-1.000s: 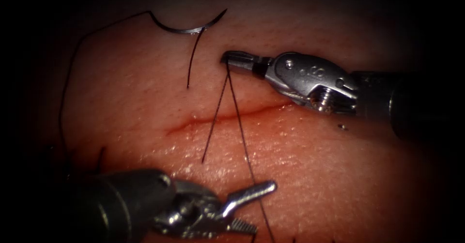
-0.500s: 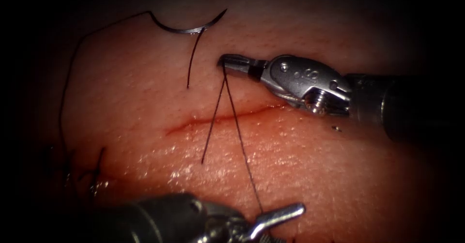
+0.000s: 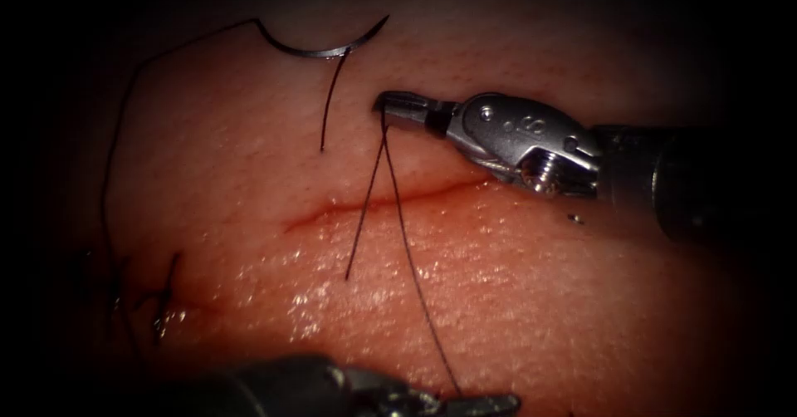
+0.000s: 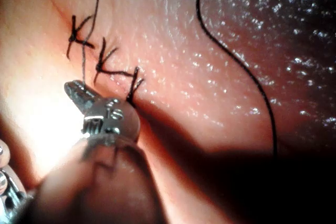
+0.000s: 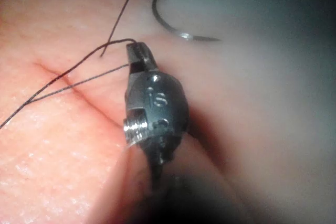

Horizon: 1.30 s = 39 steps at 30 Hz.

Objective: Wound Closure
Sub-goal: Hold suture with right jaws so that left hand can regrasp further away from incision, then wrap suture counter-clockwise two times around right end-effector

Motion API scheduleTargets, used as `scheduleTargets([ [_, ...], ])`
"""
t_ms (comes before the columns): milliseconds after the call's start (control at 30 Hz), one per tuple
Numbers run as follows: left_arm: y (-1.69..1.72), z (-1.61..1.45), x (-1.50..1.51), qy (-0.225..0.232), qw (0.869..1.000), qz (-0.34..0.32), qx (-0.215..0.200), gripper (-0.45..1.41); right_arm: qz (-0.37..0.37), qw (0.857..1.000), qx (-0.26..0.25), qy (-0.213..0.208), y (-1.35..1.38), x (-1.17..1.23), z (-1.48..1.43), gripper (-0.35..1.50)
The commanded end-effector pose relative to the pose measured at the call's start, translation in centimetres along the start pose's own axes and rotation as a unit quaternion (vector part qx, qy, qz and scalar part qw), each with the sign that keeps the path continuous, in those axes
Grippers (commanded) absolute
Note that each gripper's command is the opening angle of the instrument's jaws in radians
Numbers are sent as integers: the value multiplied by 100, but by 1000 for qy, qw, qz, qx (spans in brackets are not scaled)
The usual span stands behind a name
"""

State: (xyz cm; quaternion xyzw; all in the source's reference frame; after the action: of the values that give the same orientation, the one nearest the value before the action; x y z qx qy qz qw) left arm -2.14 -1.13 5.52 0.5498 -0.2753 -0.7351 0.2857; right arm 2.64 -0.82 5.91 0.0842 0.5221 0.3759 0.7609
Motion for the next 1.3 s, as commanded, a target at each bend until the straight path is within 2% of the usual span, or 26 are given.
scheduleTargets([
  [33,-2,-6,-5,-5,1000,-3,-5,-45,-1,1000,1,1,0,1,8,-35],
  [167,-10,-36,-7,-23,1000,-10,1,-45,-2,1000,3,3,-5,0,3,-35],
  [267,-24,-88,-6,-55,998,-25,4,-45,-2,1000,10,6,-20,-1,-10,-35],
  [433,-38,-138,-7,-84,996,-33,8,-45,0,1000,17,20,-39,1,-33,-35],
  [467,-44,-156,-9,-96,995,-36,11,-45,-1,999,22,25,-48,4,-46,-35],
  [500,-46,-163,-10,-102,994,-35,10,-45,-6,999,23,29,-52,5,-51,-28],
  [533,-51,-178,-13,-112,993,-40,14,-45,-15,999,30,39,-59,8,-65,32],
  [600,-54,-188,-16,-119,992,-43,15,-45,-26,998,32,50,-65,13,-78,93],
  [633,-56,-193,-17,-124,991,-41,15,-45,-33,997,36,56,-67,16,-83,116],
  [700,-60,-203,-20,-136,990,-39,21,-45,-35,996,48,73,-71,25,-101,136],
  [767,-63,-210,-21,-148,988,-30,19,-45,-44,994,49,88,-74,38,-117,147],
  [867,-67,-212,-20,-156,987,-23,18,-45,-46,993,53,91,-76,54,-131,147],
  [933,-70,-212,-18,-160,987,-18,15,-45,-49,993,61,93,-76,65,-135,140],
  [1000,-74,-211,-16,-163,986,-9,12,-45,-43,992,70,95,-74,78,-134,113],
  [1067,-78,-210,-15,-165,986,-4,12,-45,-43,994,73,75,-69,86,-126,84],
  [1100,-81,-210,-14,-168,986,-3,13,-45,-49,994,76,67,-68,88,-120,51],
  [1133,-83,-210,-14,-169,986,2,12,-45,-53,994,79,59,-66,88,-114,0],
  [1167,-87,-211,-13,-170,985,4,14,-45,-66,994,71,48,-63,85,-96,-35],
  [1300,-92,-212,-10,-171,985,11,11,-45,-97,991,80,38,-54,73,-59,-35],
])
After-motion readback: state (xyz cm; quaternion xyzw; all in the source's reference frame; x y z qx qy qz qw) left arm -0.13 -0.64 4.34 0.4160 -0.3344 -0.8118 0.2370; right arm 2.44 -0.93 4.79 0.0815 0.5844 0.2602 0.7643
